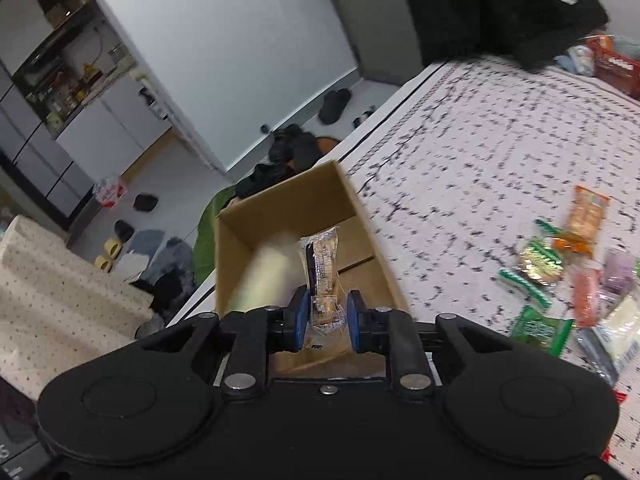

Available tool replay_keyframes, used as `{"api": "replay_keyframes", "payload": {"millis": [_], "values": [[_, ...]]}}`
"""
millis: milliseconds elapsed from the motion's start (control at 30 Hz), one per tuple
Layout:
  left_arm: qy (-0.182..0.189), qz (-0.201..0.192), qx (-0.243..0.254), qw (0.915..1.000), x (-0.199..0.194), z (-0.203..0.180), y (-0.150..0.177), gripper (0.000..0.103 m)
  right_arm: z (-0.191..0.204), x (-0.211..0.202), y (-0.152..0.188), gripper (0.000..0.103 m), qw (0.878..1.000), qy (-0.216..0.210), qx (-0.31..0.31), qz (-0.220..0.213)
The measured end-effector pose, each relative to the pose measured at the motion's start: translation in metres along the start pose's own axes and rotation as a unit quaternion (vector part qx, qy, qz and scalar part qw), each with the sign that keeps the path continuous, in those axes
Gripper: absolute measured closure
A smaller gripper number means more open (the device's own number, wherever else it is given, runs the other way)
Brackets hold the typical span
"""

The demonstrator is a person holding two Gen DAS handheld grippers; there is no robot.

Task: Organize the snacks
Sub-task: 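Drop the cake bar into the box with the left tool while the right tool drops its snack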

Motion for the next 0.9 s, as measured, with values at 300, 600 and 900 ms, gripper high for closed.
{"api": "replay_keyframes", "payload": {"millis": [300, 600, 900], "values": [[-0.025, 0.001, -0.017, 0.9995, 0.002, 0.002, 0.002, 0.033, -0.02, -0.018, 0.009, 0.057, 1.0, 0.015, 0.019, -0.009], [-0.048, 0.031, 0.01, 0.9984, 0.008, -0.014, 0.011, 0.018, -0.054, -0.055, 0.023, 0.028, 0.997, 0.044, 0.042, -0.038], [-0.045, 0.026, 0.059, 0.9969, 0.007, -0.032, 0.026, 0.003, -0.082, -0.091, 0.035, 0.009, 0.994, 0.073, 0.044, -0.068]]}}
Point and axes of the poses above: each gripper's, at about its wrist camera, not at the fingertips, and x roughly the way its jaws point, z to its left, y to its underside, the point moved 3 cm from there along x, roughly the way its jaws point, and after that the axes turned 8 degrees about z, right-handed, at the moved point
